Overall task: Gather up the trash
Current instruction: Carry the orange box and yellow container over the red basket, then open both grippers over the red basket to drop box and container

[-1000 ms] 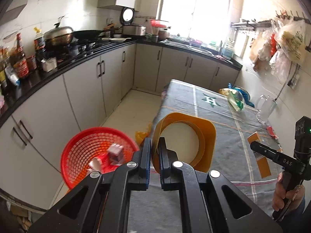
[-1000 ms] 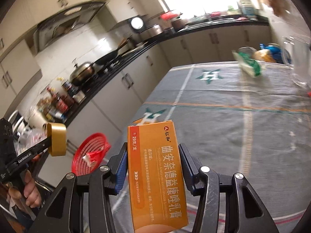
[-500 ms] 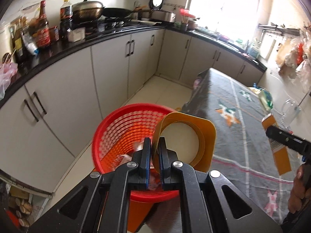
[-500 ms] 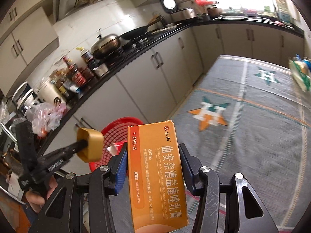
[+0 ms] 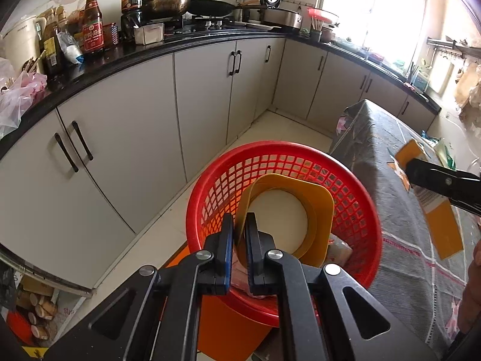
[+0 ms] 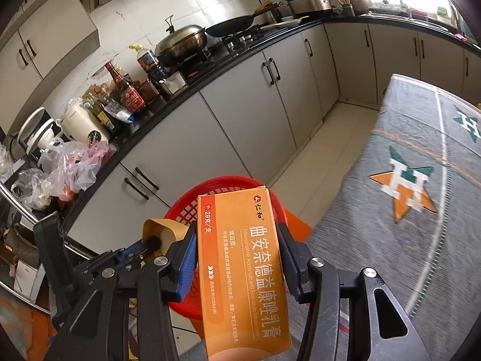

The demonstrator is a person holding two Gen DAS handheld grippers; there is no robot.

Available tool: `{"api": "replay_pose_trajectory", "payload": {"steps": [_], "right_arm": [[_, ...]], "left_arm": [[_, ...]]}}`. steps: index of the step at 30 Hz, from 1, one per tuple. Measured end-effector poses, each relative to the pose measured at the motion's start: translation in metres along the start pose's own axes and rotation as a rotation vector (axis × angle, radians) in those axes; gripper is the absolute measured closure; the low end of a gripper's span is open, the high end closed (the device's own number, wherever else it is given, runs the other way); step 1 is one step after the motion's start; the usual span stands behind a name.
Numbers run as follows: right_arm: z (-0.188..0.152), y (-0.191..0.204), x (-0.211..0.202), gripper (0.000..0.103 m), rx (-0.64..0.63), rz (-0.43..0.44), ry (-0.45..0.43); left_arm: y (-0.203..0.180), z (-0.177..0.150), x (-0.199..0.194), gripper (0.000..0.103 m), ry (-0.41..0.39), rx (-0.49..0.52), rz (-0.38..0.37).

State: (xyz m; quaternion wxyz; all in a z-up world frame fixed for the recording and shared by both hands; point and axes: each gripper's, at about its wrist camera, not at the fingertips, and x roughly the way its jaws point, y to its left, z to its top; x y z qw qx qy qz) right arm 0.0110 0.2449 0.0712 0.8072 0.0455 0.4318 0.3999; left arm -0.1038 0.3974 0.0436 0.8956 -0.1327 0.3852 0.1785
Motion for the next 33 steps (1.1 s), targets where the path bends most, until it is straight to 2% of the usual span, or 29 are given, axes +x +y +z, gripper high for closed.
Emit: {"api": "replay_pose_trajectory", "payload": {"steps": [11,29,31,33], "right_arm": [[0.006,0.013,0.041,0.049,0.003,-0.007,0.032],[0.015,0.014,0.075,0.047,0.011,-0.041,0.068],[0.015,0.013,0.073,0.047,0.016,-0.040,0.069],[0.015,0.012,0.071,0.047,0.019,-0.037,0.071]], "left_arm": [[0.003,-0.001,0.014,0.096,-0.003,0.033,0.032],[0.007,-0.002,0.021,0.096,-0.007,0.051,0.039],[0.004,-0.003,0.020,0.095,-0.012,0.054,0.038],[0.003,-0.003,0.020,0.089,-0.011,0.055,0.032]]}}
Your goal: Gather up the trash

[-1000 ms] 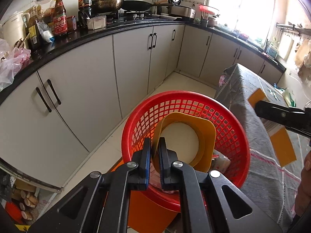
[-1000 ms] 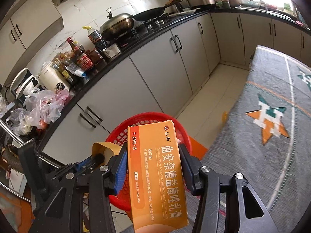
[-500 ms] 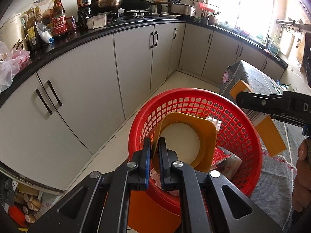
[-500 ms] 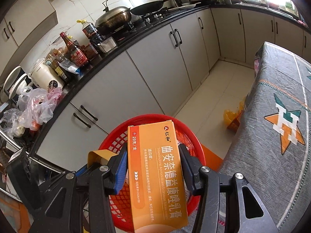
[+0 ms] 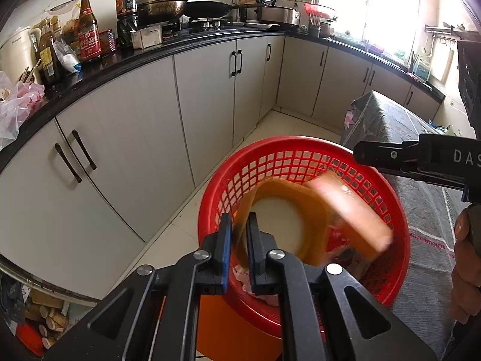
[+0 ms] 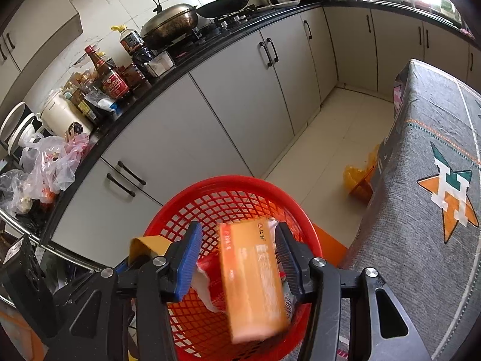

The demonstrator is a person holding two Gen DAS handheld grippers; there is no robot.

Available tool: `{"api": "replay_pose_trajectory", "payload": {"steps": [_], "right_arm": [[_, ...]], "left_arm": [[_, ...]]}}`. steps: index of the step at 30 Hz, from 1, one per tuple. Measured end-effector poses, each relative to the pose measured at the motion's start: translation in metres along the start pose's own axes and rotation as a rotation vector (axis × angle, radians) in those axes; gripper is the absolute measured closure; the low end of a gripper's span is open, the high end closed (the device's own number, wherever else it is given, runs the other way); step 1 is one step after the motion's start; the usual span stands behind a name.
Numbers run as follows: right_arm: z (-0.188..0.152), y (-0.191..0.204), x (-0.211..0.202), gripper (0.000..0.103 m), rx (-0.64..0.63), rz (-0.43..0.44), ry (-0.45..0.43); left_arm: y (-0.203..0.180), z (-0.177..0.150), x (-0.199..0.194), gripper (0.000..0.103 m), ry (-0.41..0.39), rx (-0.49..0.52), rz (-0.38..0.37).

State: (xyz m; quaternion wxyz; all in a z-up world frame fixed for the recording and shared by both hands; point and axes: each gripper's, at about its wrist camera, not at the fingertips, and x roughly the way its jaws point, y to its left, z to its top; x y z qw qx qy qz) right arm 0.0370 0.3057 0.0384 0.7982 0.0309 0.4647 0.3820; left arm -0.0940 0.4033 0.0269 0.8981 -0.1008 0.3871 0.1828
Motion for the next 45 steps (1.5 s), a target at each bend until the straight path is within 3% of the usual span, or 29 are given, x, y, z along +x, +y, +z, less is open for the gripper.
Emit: {"api": "replay_pose_trajectory", "payload": {"steps": [1,3,5,7,9,13,18,21,24,27,33,39,45], "right_arm": [[0.000,-0.001,-0.002,0.047,0.005,0.000,-0.003],[0.000,-0.003,-0.007,0.047,0.013,0.008,-0.008],[-0.001,-0.005,-0.016,0.047,0.022,0.006,-0.024],[-0.002,-0.007,-0.025,0.042,0.021,0.004,-0.040],[-0.006,-0.009,-0.039,0.037,0.015,-0.015,-0.070],[-0.019,-0.008,-0.061,0.025,-0.035,-0.101,-0.116],[-0.045,0.005,-0.085,0.015,-0.163,-0.269,-0.164],[-0.066,0.006,-0.108,0.012,-0.219,-0.350,-0.213],[-0.088,0.004,-0.134,0.004,-0.253,-0.394,-0.264],[-0.115,0.001,-0.156,0.003,-0.288,-0.463,-0.297],[-0.170,-0.012,-0.194,0.001,-0.316,-0.543,-0.322],[-0.212,-0.029,-0.225,0.001,-0.275,-0.617,-0.328],[-0.244,-0.028,-0.257,0.001,-0.232,-0.617,-0.381]], "left_arm": [[-0.001,0.000,-0.001,0.086,-0.004,-0.001,-0.003],[-0.003,0.001,-0.004,0.065,-0.016,-0.002,0.001],[-0.005,0.001,-0.011,0.057,-0.045,-0.005,0.013],[-0.005,0.001,-0.018,0.046,-0.073,-0.012,0.024],[-0.005,0.000,-0.026,0.029,-0.111,-0.028,0.050],[-0.013,-0.008,-0.043,0.019,-0.206,-0.014,0.190],[-0.026,-0.020,-0.067,0.004,-0.281,0.008,0.390],[-0.036,-0.030,-0.084,0.002,-0.316,0.017,0.480],[-0.045,-0.043,-0.102,0.002,-0.335,0.034,0.460],[-0.056,-0.060,-0.117,0.002,-0.328,0.043,0.472],[-0.085,-0.108,-0.148,0.002,-0.329,0.017,0.362],[-0.114,-0.146,-0.164,0.002,-0.337,0.058,0.337],[-0.124,-0.160,-0.180,0.002,-0.346,0.070,0.319]]}}
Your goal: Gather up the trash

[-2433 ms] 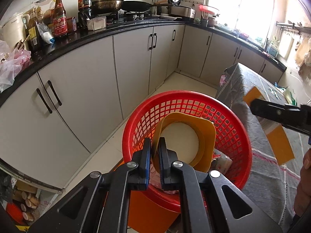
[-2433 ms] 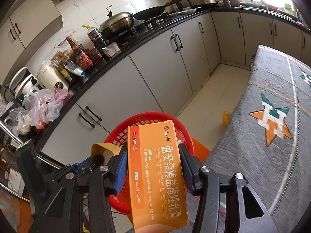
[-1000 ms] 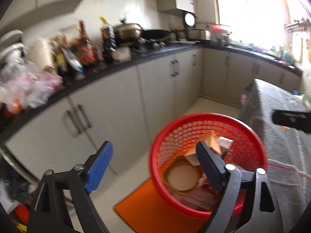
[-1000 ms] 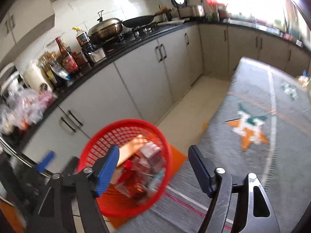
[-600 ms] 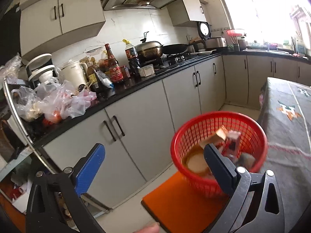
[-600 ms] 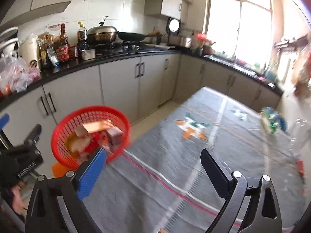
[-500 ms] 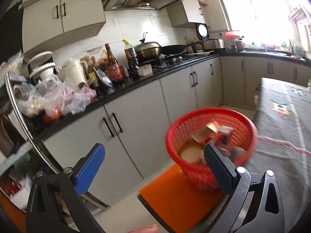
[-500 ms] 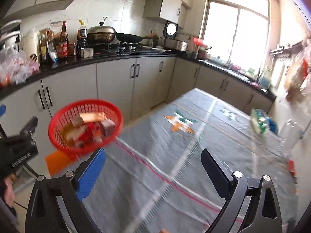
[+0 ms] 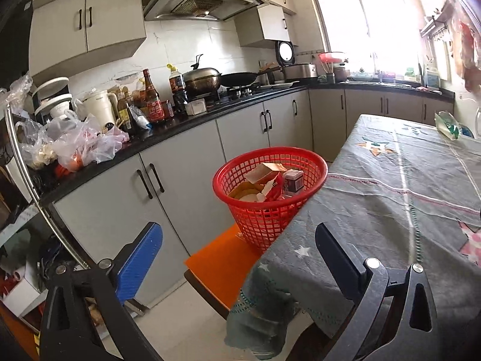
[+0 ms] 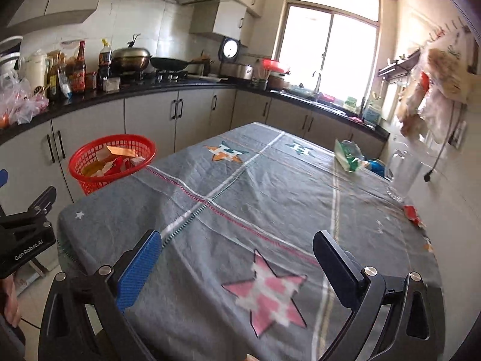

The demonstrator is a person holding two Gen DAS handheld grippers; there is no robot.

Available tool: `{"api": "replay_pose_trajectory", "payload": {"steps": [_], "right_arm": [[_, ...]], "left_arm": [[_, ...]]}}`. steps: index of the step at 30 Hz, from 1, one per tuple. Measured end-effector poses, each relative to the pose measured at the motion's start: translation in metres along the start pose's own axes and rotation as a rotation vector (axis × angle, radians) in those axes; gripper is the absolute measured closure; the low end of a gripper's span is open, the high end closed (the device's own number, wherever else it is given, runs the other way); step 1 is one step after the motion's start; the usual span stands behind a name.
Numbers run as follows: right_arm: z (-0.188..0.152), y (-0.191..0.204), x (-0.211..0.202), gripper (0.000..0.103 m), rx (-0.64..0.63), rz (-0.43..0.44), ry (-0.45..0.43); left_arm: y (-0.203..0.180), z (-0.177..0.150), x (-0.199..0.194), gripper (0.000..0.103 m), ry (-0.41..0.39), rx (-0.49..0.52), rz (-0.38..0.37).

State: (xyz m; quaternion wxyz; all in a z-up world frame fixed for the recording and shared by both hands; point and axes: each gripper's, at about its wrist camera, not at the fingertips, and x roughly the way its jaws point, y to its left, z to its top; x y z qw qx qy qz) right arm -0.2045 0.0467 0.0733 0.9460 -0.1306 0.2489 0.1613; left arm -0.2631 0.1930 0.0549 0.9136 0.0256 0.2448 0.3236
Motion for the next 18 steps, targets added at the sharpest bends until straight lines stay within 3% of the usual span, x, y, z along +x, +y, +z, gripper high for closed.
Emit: {"api": "replay_pose_trajectory", "payload": {"steps": [7,18], "right_arm": [[-0.004,-0.008,-0.024,0.001,0.025,-0.021,-0.064],[-0.007,-0.010,-0.017,0.001,0.042,-0.015,-0.042]], "left_arm": [[-0.008,0.007,-0.011,0.002,-0.015,-0.011,-0.025],[-0.020,0.004,-0.006,0.002,0.001,0.017,-0.046]]}}
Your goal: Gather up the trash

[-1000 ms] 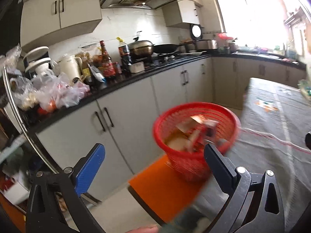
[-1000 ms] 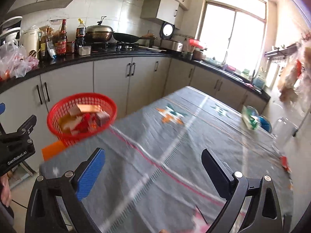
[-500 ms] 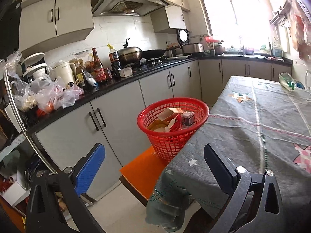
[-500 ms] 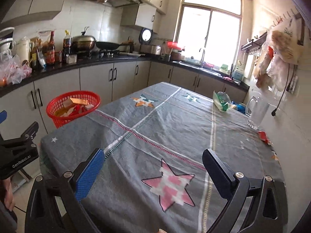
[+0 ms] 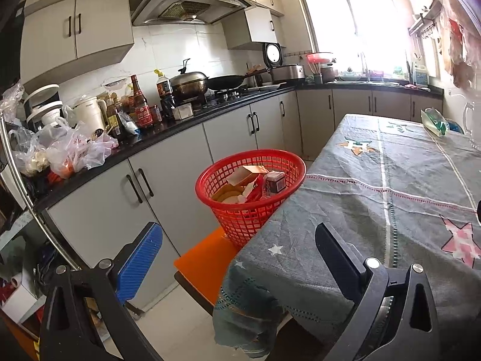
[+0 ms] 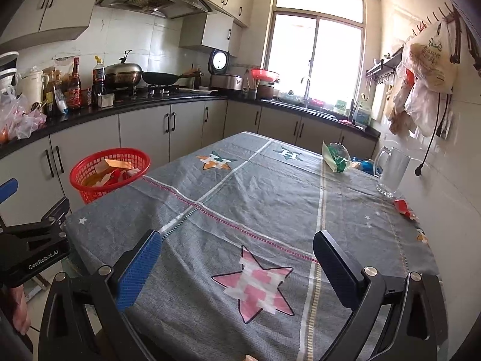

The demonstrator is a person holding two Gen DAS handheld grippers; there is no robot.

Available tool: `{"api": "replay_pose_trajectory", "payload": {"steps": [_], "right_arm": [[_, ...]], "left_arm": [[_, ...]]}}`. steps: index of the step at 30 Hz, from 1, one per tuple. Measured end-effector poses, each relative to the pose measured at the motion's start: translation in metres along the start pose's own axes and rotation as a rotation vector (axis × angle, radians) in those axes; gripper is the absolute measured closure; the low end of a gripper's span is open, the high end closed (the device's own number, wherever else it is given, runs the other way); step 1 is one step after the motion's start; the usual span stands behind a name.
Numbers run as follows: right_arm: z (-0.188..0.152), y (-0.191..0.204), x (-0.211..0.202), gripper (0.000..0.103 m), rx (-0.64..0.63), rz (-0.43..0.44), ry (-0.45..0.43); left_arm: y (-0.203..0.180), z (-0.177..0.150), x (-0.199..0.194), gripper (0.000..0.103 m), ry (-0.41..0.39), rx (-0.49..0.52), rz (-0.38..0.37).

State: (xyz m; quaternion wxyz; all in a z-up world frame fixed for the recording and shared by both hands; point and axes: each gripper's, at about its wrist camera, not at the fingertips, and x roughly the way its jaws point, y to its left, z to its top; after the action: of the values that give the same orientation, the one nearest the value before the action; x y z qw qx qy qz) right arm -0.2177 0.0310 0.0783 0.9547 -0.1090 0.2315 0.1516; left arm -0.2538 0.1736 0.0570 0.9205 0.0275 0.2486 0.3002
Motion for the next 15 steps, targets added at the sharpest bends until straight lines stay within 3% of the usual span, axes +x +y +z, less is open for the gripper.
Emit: {"api": "replay_pose_trajectory", "payload": {"steps": [15], "right_arm": [[-0.0053,0.0051,0.0057,0.001,-0.016,-0.015,0.025]], "left_arm": [[-0.0007,-0.0069,0.0061,0.002,0.021,0.002,-0.006]]}}
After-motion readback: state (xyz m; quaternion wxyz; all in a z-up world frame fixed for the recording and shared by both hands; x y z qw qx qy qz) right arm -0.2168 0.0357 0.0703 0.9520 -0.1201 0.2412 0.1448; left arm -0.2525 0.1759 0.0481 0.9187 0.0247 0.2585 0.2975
